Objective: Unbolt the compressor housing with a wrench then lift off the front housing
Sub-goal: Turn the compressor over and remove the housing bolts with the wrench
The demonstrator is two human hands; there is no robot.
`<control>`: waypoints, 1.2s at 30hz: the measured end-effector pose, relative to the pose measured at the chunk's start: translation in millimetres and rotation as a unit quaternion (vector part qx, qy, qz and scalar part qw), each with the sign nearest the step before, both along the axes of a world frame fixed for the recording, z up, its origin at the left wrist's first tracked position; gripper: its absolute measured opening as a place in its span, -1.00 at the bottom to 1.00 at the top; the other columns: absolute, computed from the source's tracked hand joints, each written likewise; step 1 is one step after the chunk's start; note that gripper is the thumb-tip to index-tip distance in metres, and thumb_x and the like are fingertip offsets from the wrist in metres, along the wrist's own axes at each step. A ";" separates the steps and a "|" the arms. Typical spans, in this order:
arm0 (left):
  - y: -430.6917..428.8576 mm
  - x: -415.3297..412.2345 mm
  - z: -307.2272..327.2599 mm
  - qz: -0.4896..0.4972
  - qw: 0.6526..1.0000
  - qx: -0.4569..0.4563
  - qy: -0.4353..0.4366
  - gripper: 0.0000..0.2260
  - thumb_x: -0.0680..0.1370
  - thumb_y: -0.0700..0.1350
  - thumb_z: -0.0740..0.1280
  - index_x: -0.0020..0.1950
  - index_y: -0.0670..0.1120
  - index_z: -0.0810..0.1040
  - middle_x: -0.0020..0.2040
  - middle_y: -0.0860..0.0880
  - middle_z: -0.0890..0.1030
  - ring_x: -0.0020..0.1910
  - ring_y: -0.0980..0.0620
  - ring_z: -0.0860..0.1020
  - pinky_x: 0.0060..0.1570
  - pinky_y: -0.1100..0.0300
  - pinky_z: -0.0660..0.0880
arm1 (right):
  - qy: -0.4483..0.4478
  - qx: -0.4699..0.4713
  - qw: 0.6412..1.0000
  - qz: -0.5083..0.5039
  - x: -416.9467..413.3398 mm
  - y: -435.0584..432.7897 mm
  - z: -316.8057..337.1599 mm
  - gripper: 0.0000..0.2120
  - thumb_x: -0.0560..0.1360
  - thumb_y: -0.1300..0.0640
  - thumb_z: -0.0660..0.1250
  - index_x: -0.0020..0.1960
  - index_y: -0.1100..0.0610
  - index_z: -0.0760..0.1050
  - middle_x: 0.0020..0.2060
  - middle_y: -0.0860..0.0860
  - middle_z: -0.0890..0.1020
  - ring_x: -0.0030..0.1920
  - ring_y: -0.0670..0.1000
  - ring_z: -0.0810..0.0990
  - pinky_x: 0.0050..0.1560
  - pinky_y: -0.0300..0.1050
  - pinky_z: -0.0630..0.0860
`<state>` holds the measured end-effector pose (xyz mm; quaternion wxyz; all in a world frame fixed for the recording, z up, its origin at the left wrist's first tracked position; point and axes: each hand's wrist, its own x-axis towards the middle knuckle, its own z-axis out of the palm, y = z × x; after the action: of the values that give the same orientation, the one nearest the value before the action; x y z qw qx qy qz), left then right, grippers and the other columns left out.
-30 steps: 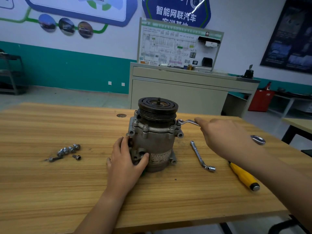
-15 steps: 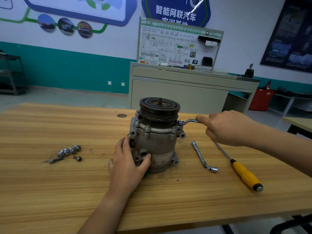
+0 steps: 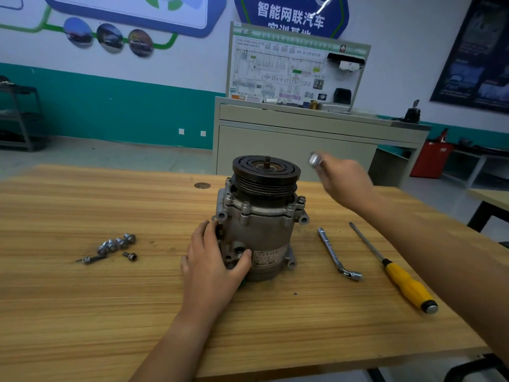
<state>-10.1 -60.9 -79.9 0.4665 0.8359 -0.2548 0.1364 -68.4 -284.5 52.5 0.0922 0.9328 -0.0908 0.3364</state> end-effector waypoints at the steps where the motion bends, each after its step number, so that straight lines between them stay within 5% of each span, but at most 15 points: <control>1: -0.2 0.2 -0.1 0.001 1.000 0.000 0.001 -0.30 0.43 0.12 0.37 0.47 -0.09 0.19 0.46 -0.05 0.21 0.43 -0.02 0.21 0.36 -0.14 0.21 | -0.063 0.082 0.995 0.006 -11.6 2.3 0.2 -0.70 0.61 0.17 0.12 0.30 0.23 0.38 -0.17 0.10 0.61 -0.21 0.11 0.58 -0.19 0.01 0.52; 3: -0.4 0.1 0.0 0.000 1.000 0.001 0.003 -0.30 0.42 0.12 0.37 0.47 -0.10 0.19 0.45 -0.04 0.21 0.42 -0.02 0.21 0.36 -0.14 0.21 | -0.132 0.182 0.974 0.014 -34.7 6.2 0.4 -0.75 0.60 0.15 0.12 0.19 0.23 0.43 -0.33 -0.03 0.52 -0.29 0.08 0.55 -0.29 -0.01 0.48; 5: -0.5 0.0 0.5 -0.002 1.000 -0.003 0.001 -0.29 0.42 0.11 0.38 0.46 -0.11 0.19 0.45 -0.05 0.22 0.42 -0.03 0.21 0.36 -0.14 0.21 | -0.080 0.184 0.980 -0.010 -54.7 8.2 3.2 -0.80 0.59 0.15 0.14 0.10 0.20 0.46 -0.38 -0.07 0.44 -0.36 -0.01 0.47 -0.40 -0.10 0.37; 8: -0.9 0.3 2.2 0.000 1.000 0.000 -0.001 -0.30 0.42 0.09 0.39 0.45 -0.13 0.20 0.45 -0.07 0.23 0.42 -0.04 0.21 0.36 -0.14 0.20 | 0.088 0.109 0.988 -0.071 -74.3 17.5 5.7 -0.80 0.58 0.12 0.15 0.08 0.16 0.50 -0.38 -0.06 0.45 -0.36 -0.05 0.43 -0.37 -0.12 0.36; 13: 0.2 -0.3 3.0 -0.002 1.000 -0.005 0.001 -0.31 0.42 0.08 0.40 0.45 -0.13 0.22 0.45 -0.08 0.23 0.42 -0.05 0.21 0.36 -0.14 0.20 | 0.212 -0.050 0.960 -0.174 -77.4 41.9 -5.7 -0.88 0.60 0.14 0.10 0.08 0.05 0.38 -0.33 -0.05 0.44 -0.33 -0.06 0.42 -0.34 -0.16 0.40; 20: 1.2 0.2 1.3 0.000 1.000 -0.003 0.005 -0.31 0.42 0.09 0.39 0.46 -0.11 0.21 0.45 -0.08 0.23 0.43 -0.06 0.20 0.36 -0.14 0.21 | 0.295 -0.194 0.911 -0.211 -72.7 65.5 0.0 -0.73 0.53 0.31 0.16 0.22 0.25 0.25 -0.42 0.02 0.22 -0.48 -0.04 0.21 -0.55 -0.21 0.13; 25: 0.9 0.1 1.5 -0.002 1.000 -0.008 0.010 -0.30 0.42 0.08 0.40 0.46 -0.10 0.21 0.43 -0.08 0.24 0.41 -0.07 0.22 0.34 -0.18 0.23 | 0.270 -0.160 0.929 -0.196 -69.6 46.5 1.0 -0.79 0.59 0.10 0.05 0.19 0.14 0.29 -0.41 -0.05 0.28 -0.45 -0.11 0.25 -0.53 -0.25 0.15; 28: 1.1 0.7 0.9 -0.002 1.000 -0.008 0.009 -0.30 0.41 0.08 0.40 0.45 -0.10 0.22 0.43 -0.09 0.25 0.41 -0.06 0.23 0.34 -0.17 0.23 | 0.254 -0.190 0.937 -0.148 -60.7 20.5 4.4 -0.79 0.60 0.09 0.03 0.17 0.10 0.32 -0.37 -0.06 0.36 -0.42 -0.08 0.35 -0.39 -0.22 0.29; 30: 1.2 0.7 0.9 -0.001 1.000 -0.008 0.010 -0.31 0.42 0.09 0.40 0.45 -0.09 0.21 0.43 -0.07 0.24 0.41 -0.05 0.22 0.35 -0.17 0.22 | 0.242 -0.211 0.938 -0.132 -45.0 3.5 2.6 -0.78 0.59 0.15 0.08 0.21 0.11 0.34 -0.22 -0.02 0.53 -0.25 -0.01 0.52 -0.06 -0.13 0.45; 32: 1.3 1.0 1.0 -0.001 1.000 -0.008 0.009 -0.31 0.41 0.10 0.39 0.45 -0.07 0.21 0.44 -0.06 0.23 0.42 -0.03 0.21 0.36 -0.16 0.21 | 0.225 -0.229 0.940 -0.117 -23.2 -7.8 -1.6 -0.75 0.57 0.22 0.11 0.24 0.12 0.36 -0.04 0.01 0.60 -0.04 0.03 0.57 0.30 -0.01 0.27; 36: 1.5 1.3 0.1 -0.004 1.000 -0.006 0.016 -0.31 0.41 0.13 0.38 0.46 -0.03 0.20 0.45 -0.02 0.21 0.42 -0.01 0.20 0.36 -0.15 0.20 | 0.161 -0.205 0.965 -0.041 14.6 -8.3 -12.0 -0.66 0.55 0.30 0.13 0.31 0.17 0.37 0.12 0.11 0.59 0.16 0.08 0.53 0.42 0.02 0.03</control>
<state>-8.8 -59.4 -79.8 0.4764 0.8342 -0.2493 0.1225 -53.9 -292.8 40.5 0.3083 0.9313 -0.0423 0.1891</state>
